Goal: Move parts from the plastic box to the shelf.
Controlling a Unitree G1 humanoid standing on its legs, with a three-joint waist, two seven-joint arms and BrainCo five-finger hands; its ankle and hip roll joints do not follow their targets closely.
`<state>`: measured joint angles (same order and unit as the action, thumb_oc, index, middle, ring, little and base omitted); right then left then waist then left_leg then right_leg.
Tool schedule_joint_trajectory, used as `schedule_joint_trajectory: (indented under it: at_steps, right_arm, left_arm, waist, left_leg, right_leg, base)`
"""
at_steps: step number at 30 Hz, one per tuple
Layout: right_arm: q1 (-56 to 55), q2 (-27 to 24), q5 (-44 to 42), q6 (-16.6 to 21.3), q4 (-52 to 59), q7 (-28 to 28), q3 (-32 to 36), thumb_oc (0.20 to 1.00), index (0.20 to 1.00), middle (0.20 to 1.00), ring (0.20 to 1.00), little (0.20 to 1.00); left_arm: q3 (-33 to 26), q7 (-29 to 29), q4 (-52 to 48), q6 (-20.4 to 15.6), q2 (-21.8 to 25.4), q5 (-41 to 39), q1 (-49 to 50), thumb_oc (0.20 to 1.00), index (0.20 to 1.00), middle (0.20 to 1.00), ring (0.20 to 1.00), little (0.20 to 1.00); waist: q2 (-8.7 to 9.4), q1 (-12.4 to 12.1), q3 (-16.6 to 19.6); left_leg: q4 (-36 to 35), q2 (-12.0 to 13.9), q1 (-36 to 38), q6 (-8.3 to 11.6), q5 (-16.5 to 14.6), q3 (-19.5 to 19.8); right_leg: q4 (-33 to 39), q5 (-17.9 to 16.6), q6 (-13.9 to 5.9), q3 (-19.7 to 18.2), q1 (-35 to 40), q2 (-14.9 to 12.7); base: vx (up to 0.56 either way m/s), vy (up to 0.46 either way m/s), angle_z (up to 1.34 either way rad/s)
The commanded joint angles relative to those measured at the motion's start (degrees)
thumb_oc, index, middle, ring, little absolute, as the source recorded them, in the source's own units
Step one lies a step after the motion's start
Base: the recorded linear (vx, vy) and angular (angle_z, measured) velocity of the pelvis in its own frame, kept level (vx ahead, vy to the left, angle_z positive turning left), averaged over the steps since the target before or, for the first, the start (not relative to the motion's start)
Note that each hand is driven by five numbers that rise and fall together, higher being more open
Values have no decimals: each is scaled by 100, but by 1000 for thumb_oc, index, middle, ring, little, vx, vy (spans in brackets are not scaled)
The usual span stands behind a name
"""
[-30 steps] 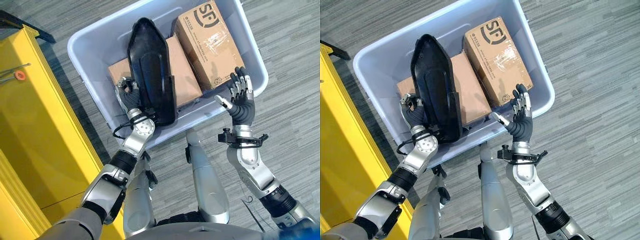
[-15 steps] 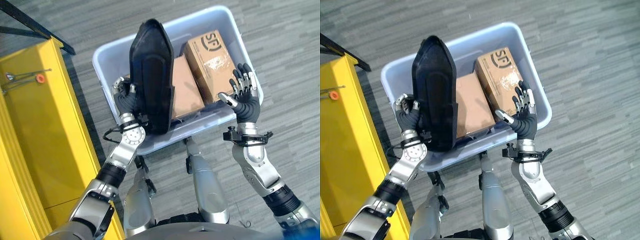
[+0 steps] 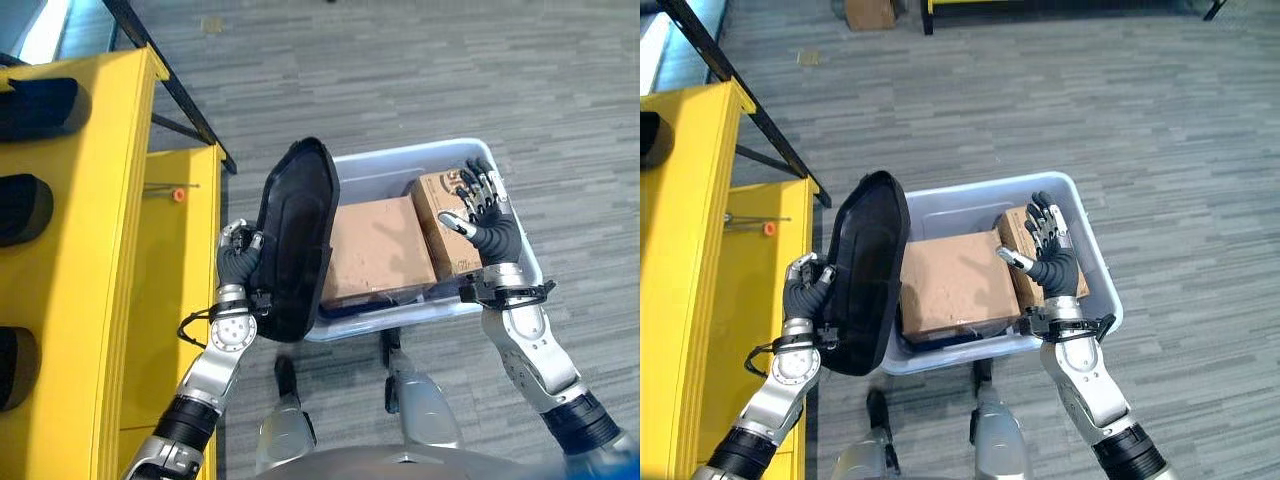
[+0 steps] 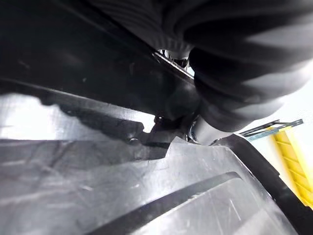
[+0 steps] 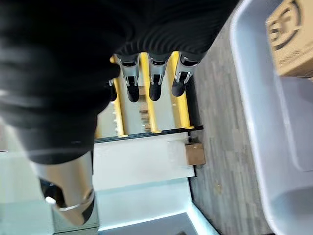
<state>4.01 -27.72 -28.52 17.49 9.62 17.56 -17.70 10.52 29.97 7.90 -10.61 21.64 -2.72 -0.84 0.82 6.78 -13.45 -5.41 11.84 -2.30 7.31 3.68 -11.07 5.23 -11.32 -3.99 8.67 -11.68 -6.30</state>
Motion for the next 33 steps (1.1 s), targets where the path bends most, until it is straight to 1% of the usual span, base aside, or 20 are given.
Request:
schedule_joint_trajectory:
  at_steps: [1,11,14,15,16,17,18,19,20,21,22,23,24,25,26,28,29,31,32,33]
  right_arm:
    - [-103,45,-107,139,166,-166,313,1000,1000,1000,1000,1000]
    - [-274,196,-316,-72,18,-382,274,1000,1000,1000,1000,1000]
    - [113,159,-322,-198,-56,-455,15,1000,1000,1000,1000,1000]
    - [280,76,-326,-198,-13,-509,-56,1000,1000,1000,1000,1000]
    - [281,76,-326,-198,-13,-509,-57,1000,1000,1000,1000,1000]
    - [360,19,-154,-187,45,-485,-49,1000,1000,1000,1000,1000]
    - [441,-47,156,-104,105,-410,7,1000,1000,1000,1000,1000]
    - [463,-113,301,-29,102,-321,108,1000,1000,1000,1000,1000]
    - [450,-151,289,-1,67,-302,147,1000,1000,1000,1000,1000]
    - [433,-191,257,18,29,-275,165,1000,1000,1000,1000,1000]
    - [438,-192,256,20,26,-276,170,1000,1000,1000,1000,1000]
    - [385,-230,117,19,-44,-333,123,1000,1000,1000,1000,1000]
    - [343,-229,58,44,-40,-332,152,1000,1000,1000,1000,1000]
    - [279,-193,-21,60,-75,-307,161,1000,1000,1000,1000,1000]
    - [277,-195,-25,67,-76,-309,168,1000,1000,1000,1000,1000]
    - [168,-150,32,17,-61,-310,222,1000,1000,1000,1000,1000]
    - [144,-149,97,1,-10,-323,257,1000,1000,1000,1000,1000]
    - [67,-112,134,-16,71,-320,374,1000,1000,1000,1000,1000]
    - [-30,-46,182,-37,86,-300,469,1000,1000,1000,1000,1000]
    - [-56,33,133,-65,25,-307,474,1000,1000,1000,1000,1000]
  left_arm:
    - [-224,-175,-473,-460,272,75,-190,200,200,200,200,200]
    - [-435,-459,-589,-353,238,-53,272,200,200,200,200,200]
    - [-570,-362,-524,-299,179,-233,403,200,200,200,200,200]
    - [-618,-383,-527,-286,158,-310,450,200,200,200,200,200]
    - [-619,-383,-528,-286,158,-310,450,200,200,200,200,200]
    - [-614,-385,-516,-283,155,-305,437,200,200,200,200,200]
    - [-583,-382,-473,-295,130,-289,386,200,200,200,200,200]
    - [-462,-399,-392,-289,88,-307,229,200,200,200,200,200]
    - [-374,-406,-292,-283,33,-324,80,200,200,200,200,200]
    - [-331,-409,-253,-294,22,-330,5,200,200,200,200,200]
    - [-328,-408,-249,-296,21,-331,-4,200,200,200,200,200]
    - [-261,-377,-311,-369,-22,-326,-75,200,200,200,200,200]
    - [-220,-395,-316,-377,-46,-350,-131,200,200,200,200,200]
    - [-175,-414,-300,-385,-66,-386,-189,200,200,200,200,200]
    - [-168,-415,-299,-390,-66,-388,-193,200,200,200,200,200]
    - [-162,-436,-281,-411,-89,-415,-194,200,200,200,200,200]
    - [-158,-425,-318,-417,-96,-411,-177,200,200,200,200,200]
    - [-164,-457,-317,-402,-133,-378,-106,200,200,200,200,200]
    - [-123,-466,-333,-383,-154,-282,-71,200,200,200,200,200]
    - [-172,-460,-355,-357,-115,-165,2,200,200,200,200,200]
  waist:
    - [71,-5,264]
    - [21,-217,650]
    - [41,-376,647]
    - [10,-434,598]
    - [9,-431,599]
    - [0,-481,550]
    - [-68,-543,413]
    - [-109,-573,261]
    - [-82,-523,201]
    - [-31,-499,169]
    - [-38,-501,175]
    - [147,-505,147]
    - [186,-443,169]
    - [188,-361,220]
    - [196,-356,186]
    - [140,-285,265]
    - [159,-260,256]
    - [39,-145,353]
    - [-22,-161,437]
    - [-26,-203,498]
  left_leg:
    - [41,374,-175,158,272,205]
    - [42,394,184,96,180,434]
    - [110,602,390,59,226,501]
    - [132,737,302,91,414,596]
    - [132,738,299,92,415,599]
    - [136,772,224,116,560,661]
    - [129,825,-26,243,956,840]
    - [78,804,-432,367,1433,887]
    - [89,753,-584,313,1494,640]
    - [134,706,-559,247,1381,528]
    - [131,707,-580,238,1397,531]
    - [1110,518,-489,56,648,670]
    - [1451,561,-377,27,501,502]
    - [1786,646,-159,50,231,403]
    - [1836,641,-212,-1,274,370]
    - [2057,503,247,49,-210,449]
    - [2032,288,364,-14,-384,504]
    - [1416,141,660,-134,-919,342]
    - [886,19,741,-185,-791,192]
    - [586,-178,786,-267,-754,237]
  right_leg:
    - [-555,946,-575,65,529,-413]
    - [-768,1305,-529,276,1025,-361]
    - [-1428,1701,-354,146,875,-136]
    - [-1531,1832,-224,164,824,38]
    - [-1532,1832,-224,167,824,40]
    - [-1529,1857,-175,195,808,110]
    - [-1536,1895,-71,305,734,228]
    - [-1478,1893,16,560,684,238]
    - [-1442,1853,66,749,652,169]
    - [-1405,1791,62,840,622,82]
    - [-1382,1760,62,844,611,87]
    - [-1079,1485,52,1083,614,-109]
    - [-1032,1416,84,1240,605,-188]
    - [-1000,1472,75,1355,648,-220]
    - [-994,1389,119,1455,637,-245]
    - [-977,1416,44,1513,703,-240]
    - [-1049,1289,31,1650,672,-356]
    - [-1148,1249,-161,1631,721,-446]
    - [-1187,1080,-189,1778,719,-650]
    - [-1188,943,-302,1829,747,-817]
  base:
    - [75,-31,21]
    - [64,-21,17]
    - [-16,-166,-8]
    - [-67,-199,-9]
    - [-85,-180,-1]
    - [-156,-123,-2]
    - [-328,-177,-1]
    - [-376,-142,14]
    - [-318,-81,67]
    - [-154,-23,205]
    - [-293,-124,229]
    - [-289,-152,176]
    - [-270,-175,38]
    - [-103,-45,22]
    - [1,-9,77]
    - [-13,73,133]
    - [3,147,67]
    - [34,229,31]
    - [-16,382,96]
    - [13,387,86]
